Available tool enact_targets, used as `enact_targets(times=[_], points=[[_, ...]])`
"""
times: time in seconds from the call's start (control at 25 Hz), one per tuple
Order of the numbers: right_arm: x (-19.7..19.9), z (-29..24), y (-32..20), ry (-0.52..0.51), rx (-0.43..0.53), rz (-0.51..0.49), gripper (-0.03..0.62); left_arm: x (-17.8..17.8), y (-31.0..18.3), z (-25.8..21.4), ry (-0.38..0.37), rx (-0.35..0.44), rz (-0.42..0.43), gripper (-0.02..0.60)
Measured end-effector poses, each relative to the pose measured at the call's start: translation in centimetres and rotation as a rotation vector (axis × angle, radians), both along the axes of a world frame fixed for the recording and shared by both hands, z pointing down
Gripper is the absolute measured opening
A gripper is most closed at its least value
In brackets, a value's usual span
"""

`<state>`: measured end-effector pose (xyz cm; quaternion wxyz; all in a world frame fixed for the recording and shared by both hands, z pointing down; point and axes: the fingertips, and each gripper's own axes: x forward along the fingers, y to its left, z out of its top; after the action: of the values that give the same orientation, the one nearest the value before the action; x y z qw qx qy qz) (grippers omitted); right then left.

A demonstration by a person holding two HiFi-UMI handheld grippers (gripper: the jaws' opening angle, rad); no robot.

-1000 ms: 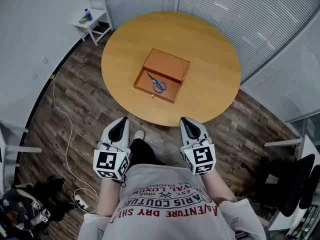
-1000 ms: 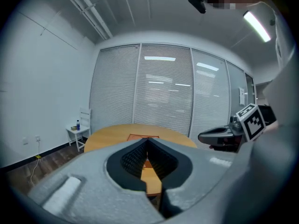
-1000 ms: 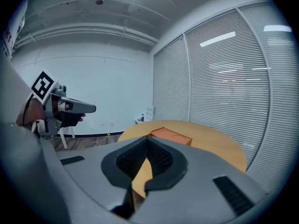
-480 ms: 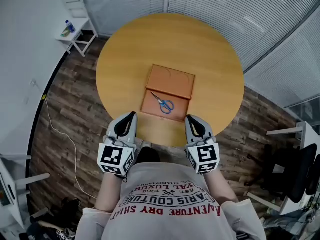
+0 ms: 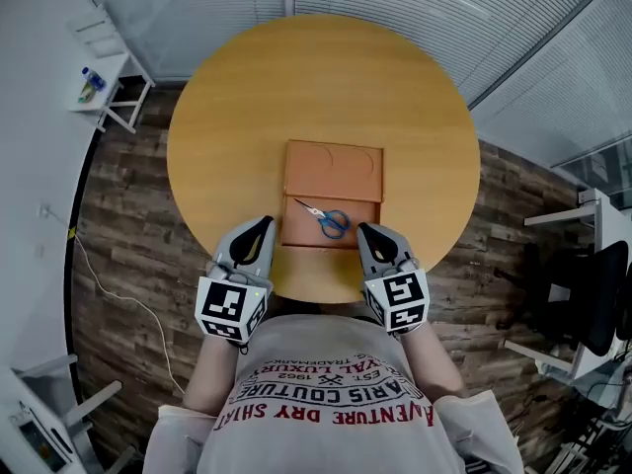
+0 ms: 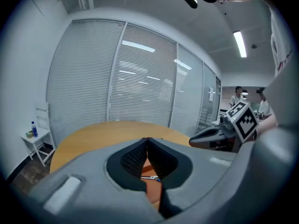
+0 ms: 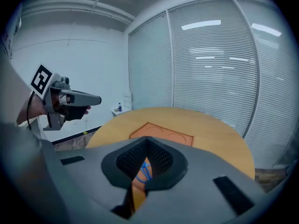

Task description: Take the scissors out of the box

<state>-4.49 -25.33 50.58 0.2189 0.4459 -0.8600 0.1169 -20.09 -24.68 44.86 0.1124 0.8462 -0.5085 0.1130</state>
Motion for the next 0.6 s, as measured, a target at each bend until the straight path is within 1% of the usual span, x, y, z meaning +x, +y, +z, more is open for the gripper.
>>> enact_targets(times=[0.16,0.28,0.36,0.44,0.6], points=[[-0.7,3.9,-0.6,0.082,-0.146,-0.012,0.009,-0.3,-1.9,1.4,0.006,-0.023,0.048,0.011],[-1.2,6.3,-0.9,0.124,-0.238,-0.026,0.009,-0.7,-3.1,2.4,0.03,-0.043,0.059,0.011],[-1.7,7.8,-1.1,0.156,-0.288,-0.054,0.009,-0.9,-3.8,3.2,0.033,-0.055,0.065,0.011],[-2.4,9.2,-1.5,0.196,-0.328,-0.095,0.058,-1.2,-4.5,3.8,0.028,-0.06,0.07,0.011],[-3.3,11.5,-2.2,0.306,-0.392,-0.154,0.073,-1.7,-5.8,4.7,0.03,-0.072,0.075,0.011]])
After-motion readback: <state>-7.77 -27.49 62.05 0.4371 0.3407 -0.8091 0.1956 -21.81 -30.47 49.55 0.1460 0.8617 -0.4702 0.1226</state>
